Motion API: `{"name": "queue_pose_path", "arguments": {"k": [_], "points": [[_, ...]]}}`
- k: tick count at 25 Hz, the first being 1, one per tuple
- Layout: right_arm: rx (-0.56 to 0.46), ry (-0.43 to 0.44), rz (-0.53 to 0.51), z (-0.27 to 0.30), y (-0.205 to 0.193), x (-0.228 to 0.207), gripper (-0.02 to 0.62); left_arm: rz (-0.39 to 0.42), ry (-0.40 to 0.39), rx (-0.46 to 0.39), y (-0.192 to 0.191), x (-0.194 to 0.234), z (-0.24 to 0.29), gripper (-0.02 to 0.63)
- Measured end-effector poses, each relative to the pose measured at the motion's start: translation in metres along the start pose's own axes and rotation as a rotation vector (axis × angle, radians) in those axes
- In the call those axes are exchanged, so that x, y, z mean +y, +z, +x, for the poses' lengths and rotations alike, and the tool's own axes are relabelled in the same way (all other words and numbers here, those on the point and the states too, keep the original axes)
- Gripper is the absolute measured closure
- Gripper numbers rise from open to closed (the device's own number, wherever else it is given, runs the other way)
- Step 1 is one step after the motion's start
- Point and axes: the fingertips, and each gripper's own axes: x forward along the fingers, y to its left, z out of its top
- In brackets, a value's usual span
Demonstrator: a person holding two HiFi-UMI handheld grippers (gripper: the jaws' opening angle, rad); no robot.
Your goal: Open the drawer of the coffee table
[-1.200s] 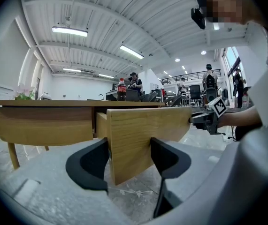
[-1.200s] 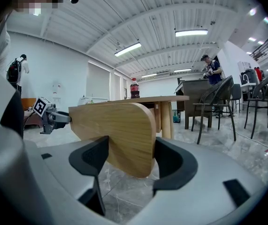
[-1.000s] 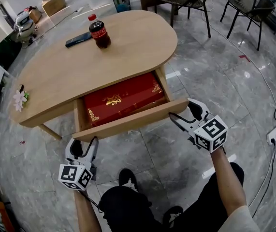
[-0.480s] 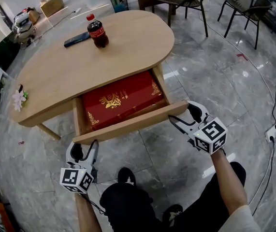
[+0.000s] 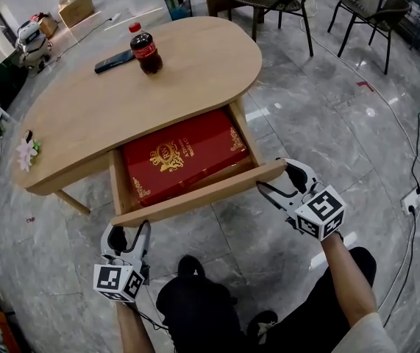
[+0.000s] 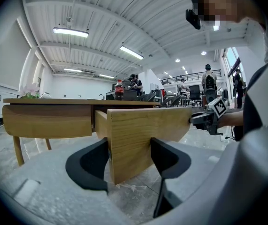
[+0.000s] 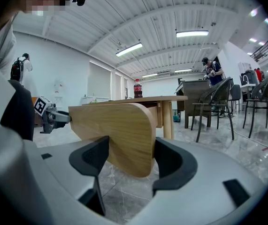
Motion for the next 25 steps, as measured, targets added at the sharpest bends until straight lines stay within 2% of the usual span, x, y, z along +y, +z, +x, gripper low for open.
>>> {"name": "queue_pose_path", "arguments": {"k": [25], "points": [[0.078,0.011,-0.007,-0.001,-0.031,0.006,0.276,0.007,0.005,0.051,-0.031,-0.007,-0.002,0.336]]}}
